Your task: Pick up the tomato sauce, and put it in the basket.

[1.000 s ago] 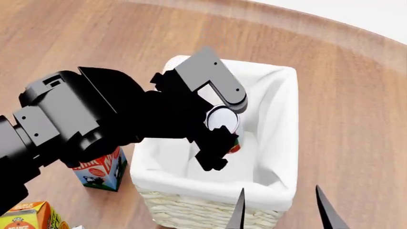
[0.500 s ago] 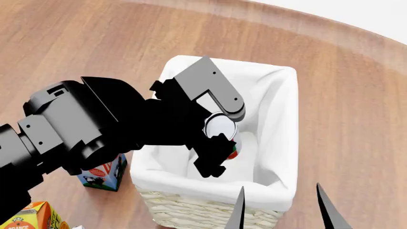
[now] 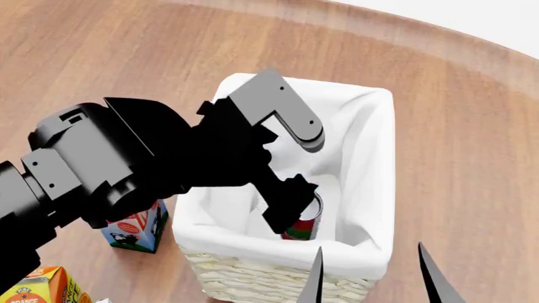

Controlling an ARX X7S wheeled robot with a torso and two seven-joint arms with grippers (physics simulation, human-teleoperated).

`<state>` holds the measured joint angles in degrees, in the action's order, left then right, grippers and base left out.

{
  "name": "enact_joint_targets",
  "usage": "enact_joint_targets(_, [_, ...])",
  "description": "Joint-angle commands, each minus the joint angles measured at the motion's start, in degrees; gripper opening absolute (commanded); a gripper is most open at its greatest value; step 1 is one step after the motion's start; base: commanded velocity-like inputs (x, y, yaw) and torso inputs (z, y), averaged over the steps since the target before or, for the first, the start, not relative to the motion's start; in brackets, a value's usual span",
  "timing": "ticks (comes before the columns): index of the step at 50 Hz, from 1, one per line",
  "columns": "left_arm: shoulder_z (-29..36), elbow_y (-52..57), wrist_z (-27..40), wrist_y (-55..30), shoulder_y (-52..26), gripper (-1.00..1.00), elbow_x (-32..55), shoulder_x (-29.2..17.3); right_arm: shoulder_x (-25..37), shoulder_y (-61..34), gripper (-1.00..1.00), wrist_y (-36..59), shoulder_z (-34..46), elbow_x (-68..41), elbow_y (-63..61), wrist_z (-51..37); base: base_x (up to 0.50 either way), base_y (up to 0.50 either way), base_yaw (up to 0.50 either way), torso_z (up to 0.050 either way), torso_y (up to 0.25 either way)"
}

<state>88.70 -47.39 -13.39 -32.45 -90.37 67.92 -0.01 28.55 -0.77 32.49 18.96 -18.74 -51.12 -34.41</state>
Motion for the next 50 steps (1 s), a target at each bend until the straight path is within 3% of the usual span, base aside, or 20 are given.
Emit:
enact_joint_targets(1, [-0.13, 0.0, 0.65, 0.08, -0.2, 1.0, 0.31, 0.01, 0.07, -0.1, 1.0, -0.18, 0.23, -0.1, 0.05, -0.11, 0.0, 0.0, 0.0, 0.0, 0.0])
enact_joint_targets(24, [0.04, 1.97, 1.17, 1.35, -3.54, 1.0, 2.26, 0.01, 0.31, -0.11, 1.0, -0.32, 0.57, -0.3, -0.18, -0.46, 0.0, 0.0, 0.0, 0.0, 0.0])
enact_joint_targets(31, [-0.06, 2.36, 1.14, 7.55, -5.12, 1.0, 1.03, 0.01, 0.46, -0.27, 1.0, 0.37, 0.57, -0.47, -0.98, -0.89, 0.0, 0.0, 0.0, 0.0, 0.0])
enact_joint_targets(36, [-1.4, 3.67, 5.12, 14.66, -4.54, 1.0, 1.23, -0.48, 0.7, -0.28, 1.0, 0.91, 0.04, -1.05, -1.85, -1.23, 0.0, 0.0, 0.0, 0.0, 0.0])
enact_joint_targets(40, [-2.45, 15.64, 12.63, 17.25, -4.05, 1.0, 0.42, -6.88, 0.78, -0.23, 1.0, 0.61, 0.06, -1.0, -1.63, -1.25, 0.0, 0.0, 0.0, 0.0, 0.0])
enact_joint_targets(41, [-2.86, 18.67, 17.37, 19.8, -3.73, 1.0, -1.7, -8.71, 0.79, -0.08, 1.0, 0.11, 0.14, -0.83, -1.11, -1.12, 0.0, 0.0, 0.0, 0.0, 0.0])
enact_joint_targets(49, [-2.64, 31.45, 30.44, 25.1, -2.67, 1.0, -8.64, -15.84, 0.88, -0.14, 1.0, 0.13, 0.31, -0.89, -1.15, -1.26, 0.0, 0.0, 0.0, 0.0, 0.0])
enact_joint_targets(50, [-1.53, 34.5, 34.78, 26.56, -2.25, 1.0, -12.96, -17.74, 0.94, -0.15, 1.0, 0.11, 0.28, -0.89, -1.2, -1.28, 0.0, 0.0, 0.0, 0.0, 0.0])
